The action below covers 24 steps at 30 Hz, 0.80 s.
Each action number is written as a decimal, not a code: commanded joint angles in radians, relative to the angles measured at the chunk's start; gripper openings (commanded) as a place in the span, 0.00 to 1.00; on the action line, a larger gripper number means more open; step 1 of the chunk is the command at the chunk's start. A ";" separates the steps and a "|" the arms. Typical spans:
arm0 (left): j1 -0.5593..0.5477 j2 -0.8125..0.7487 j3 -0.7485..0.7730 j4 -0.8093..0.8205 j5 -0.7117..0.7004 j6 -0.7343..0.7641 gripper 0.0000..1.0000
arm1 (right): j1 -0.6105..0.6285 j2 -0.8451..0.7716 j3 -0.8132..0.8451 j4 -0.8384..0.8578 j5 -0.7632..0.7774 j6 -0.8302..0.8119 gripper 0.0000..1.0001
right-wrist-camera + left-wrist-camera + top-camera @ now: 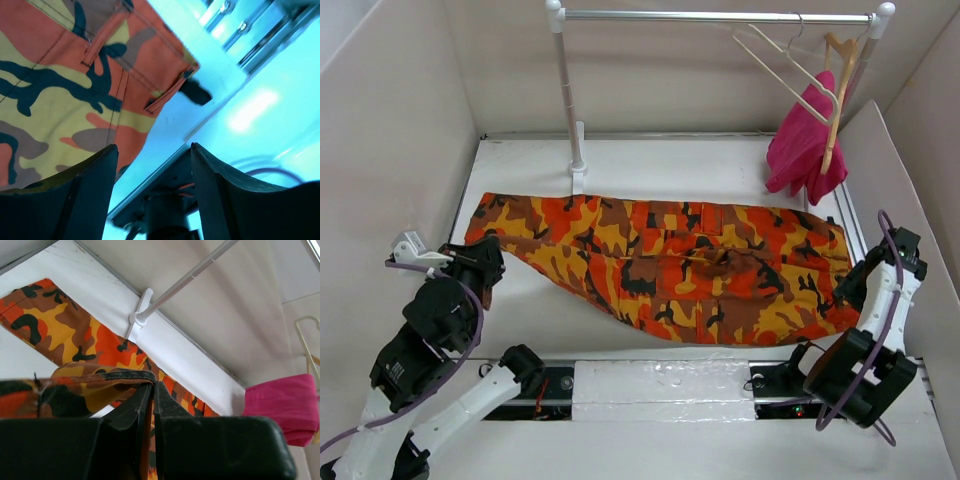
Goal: Place the trousers on the hanger
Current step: Flatten out the trousers at the center of the board, then fold the trousers at the center of the board.
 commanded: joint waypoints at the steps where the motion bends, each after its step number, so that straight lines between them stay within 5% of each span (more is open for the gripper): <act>1: 0.003 -0.011 0.007 0.025 0.009 0.075 0.00 | -0.025 0.025 0.002 -0.023 0.038 0.102 0.65; 24: 0.003 -0.008 -0.028 0.051 -0.005 0.190 0.00 | -0.073 0.233 -0.184 0.247 -0.042 0.275 0.49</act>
